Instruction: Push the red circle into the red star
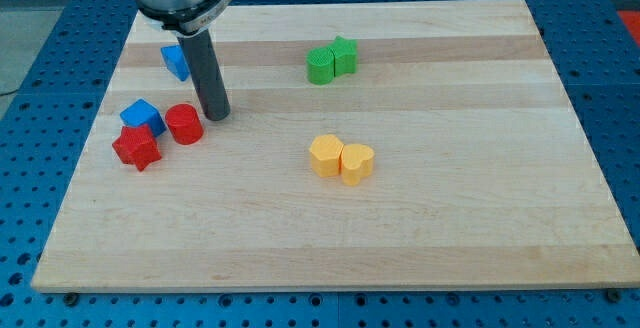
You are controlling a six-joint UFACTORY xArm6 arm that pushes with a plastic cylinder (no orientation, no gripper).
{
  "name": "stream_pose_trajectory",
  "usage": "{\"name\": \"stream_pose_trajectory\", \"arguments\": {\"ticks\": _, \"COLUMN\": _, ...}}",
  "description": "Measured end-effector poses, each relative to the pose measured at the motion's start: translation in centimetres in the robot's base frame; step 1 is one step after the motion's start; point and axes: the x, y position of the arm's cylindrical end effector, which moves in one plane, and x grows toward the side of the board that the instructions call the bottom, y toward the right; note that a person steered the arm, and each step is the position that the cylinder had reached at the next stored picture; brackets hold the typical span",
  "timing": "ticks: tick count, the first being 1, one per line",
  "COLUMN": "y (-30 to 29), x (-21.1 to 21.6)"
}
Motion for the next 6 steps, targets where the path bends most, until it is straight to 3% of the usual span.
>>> {"name": "stream_pose_trajectory", "arguments": {"ticks": 4, "y": -2.3, "x": 2.2}}
{"name": "stream_pose_trajectory", "arguments": {"ticks": 6, "y": -2.7, "x": -3.1}}
